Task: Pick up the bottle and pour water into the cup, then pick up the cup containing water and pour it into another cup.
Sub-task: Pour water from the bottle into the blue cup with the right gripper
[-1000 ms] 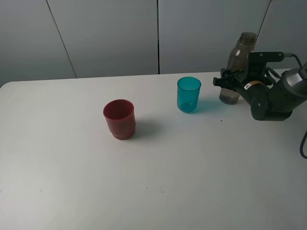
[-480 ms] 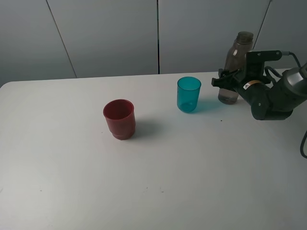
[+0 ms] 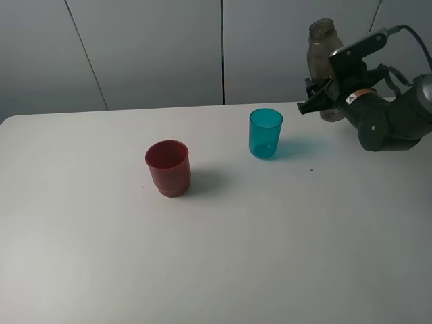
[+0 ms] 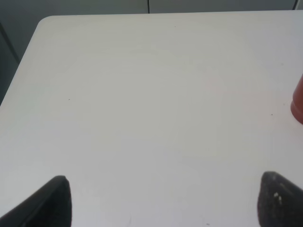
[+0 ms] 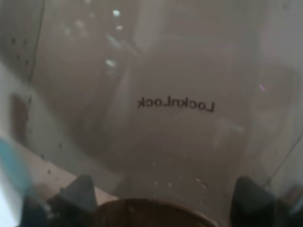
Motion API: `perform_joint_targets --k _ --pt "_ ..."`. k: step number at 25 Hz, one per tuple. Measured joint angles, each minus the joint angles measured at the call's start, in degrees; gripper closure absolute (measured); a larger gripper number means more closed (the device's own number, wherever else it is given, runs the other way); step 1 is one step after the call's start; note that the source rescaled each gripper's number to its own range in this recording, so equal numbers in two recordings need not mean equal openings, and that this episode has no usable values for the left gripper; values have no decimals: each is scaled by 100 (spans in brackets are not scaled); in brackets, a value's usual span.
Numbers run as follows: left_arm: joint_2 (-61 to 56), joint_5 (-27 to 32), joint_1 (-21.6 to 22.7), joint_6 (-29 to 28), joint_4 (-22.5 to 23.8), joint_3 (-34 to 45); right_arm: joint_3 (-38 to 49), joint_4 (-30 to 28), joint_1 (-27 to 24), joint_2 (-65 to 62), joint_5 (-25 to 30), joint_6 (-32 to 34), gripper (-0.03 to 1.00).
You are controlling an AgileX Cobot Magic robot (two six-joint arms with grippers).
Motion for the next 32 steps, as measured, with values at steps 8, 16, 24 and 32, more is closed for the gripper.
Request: perform_joint_targets --k 8,16,24,32 --pt "0 0 0 -11 0 0 0 3 222 0 62 -1750 97" --pt "0 0 0 -11 0 0 0 3 225 0 62 -3226 97" --pt "0 0 0 -11 0 0 0 18 225 0 83 -4496 97" --pt "0 0 0 -11 0 0 0 63 225 0 144 -5214 97"
